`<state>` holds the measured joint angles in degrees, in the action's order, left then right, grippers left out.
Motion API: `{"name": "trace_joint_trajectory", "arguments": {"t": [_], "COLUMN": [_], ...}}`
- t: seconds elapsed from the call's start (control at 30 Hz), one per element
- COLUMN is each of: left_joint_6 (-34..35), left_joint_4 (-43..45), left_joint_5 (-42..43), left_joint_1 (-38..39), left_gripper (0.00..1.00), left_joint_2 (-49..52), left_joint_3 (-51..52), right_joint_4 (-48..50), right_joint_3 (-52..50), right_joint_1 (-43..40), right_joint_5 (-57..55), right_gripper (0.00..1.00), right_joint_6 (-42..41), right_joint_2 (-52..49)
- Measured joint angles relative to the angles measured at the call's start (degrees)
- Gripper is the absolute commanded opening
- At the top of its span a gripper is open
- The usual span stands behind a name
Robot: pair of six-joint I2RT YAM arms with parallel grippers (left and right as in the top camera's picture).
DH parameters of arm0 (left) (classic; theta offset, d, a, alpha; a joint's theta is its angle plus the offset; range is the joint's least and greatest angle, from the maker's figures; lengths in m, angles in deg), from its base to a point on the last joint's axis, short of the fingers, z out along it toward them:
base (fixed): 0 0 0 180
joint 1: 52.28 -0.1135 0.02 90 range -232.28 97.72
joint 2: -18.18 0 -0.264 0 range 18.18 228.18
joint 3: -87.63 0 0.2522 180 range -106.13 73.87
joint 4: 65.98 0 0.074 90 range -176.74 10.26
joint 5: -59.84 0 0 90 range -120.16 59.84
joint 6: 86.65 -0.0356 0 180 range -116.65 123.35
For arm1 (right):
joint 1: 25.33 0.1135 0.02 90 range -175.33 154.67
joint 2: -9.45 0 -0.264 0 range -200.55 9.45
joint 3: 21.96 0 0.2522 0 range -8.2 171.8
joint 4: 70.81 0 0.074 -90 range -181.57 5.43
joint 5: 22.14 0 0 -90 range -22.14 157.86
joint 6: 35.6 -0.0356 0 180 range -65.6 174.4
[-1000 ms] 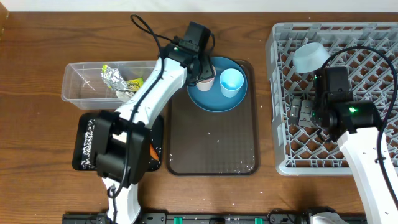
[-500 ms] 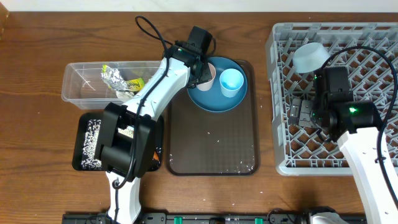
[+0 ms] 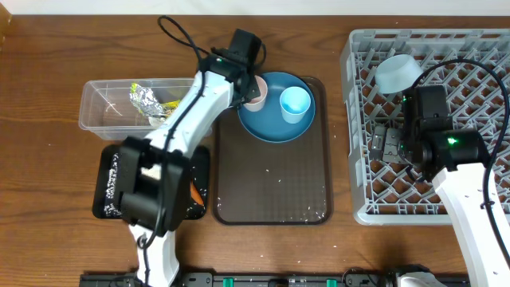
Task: Sort waste into correct bins and load items into the dishwasher rack
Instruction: 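Grasp the pink cup with the left gripper and lift it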
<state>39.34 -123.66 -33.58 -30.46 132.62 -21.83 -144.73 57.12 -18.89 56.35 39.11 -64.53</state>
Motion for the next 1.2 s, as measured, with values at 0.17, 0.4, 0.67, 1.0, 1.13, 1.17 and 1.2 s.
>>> {"name": "trace_joint_trajectory", "arguments": {"t": [0.17,0.4,0.67,1.0,1.13,1.17,1.2], "left_joint_6": [0.0,-9.2,-24.7,-35.6,-36.7,-36.9,-37.2], "left_joint_4": [-5.2,-12.1,-25.8,-31.3,-32.6,-32.8,-32.9], "left_joint_5": [0.0,10.1,38.6,62.9,66.4,66.8,67.1], "left_joint_1": [-0.8,-1.4,-7.9,-12.9,-12.9,-12.9,-12.9], "left_gripper": [0.06,0.06,0.06,0.06,0.06,0.06,0.06], "left_joint_2": [-10.7,-26.6,-33.6,-33.8,-33.8,-33.8,-33.8], "left_joint_3": [0.0,0.0,0.0,0.0,0.0,0.0,0.0], "right_joint_4": [0.0,0.0,0.0,-3.4,-3.7,-3.7,-3.8], "right_joint_3": [0.0,0.0,0.0,0.0,0.0,0.0,0.0], "right_joint_1": [0.0,0.0,0.0,0.0,-2.8,-4.0,-5.6], "right_joint_5": [0.0,0.0,0.0,13.7,29.6,32.7,35.7], "right_gripper": [0.99,0.99,0.99,0.99,0.99,0.99,0.99], "right_joint_6": [0.0,0.0,0.0,2.3,10.1,11.4,12.4], "right_joint_2": [0.0,0.0,0.0,0.0,1.6,2.5,3.5]}}
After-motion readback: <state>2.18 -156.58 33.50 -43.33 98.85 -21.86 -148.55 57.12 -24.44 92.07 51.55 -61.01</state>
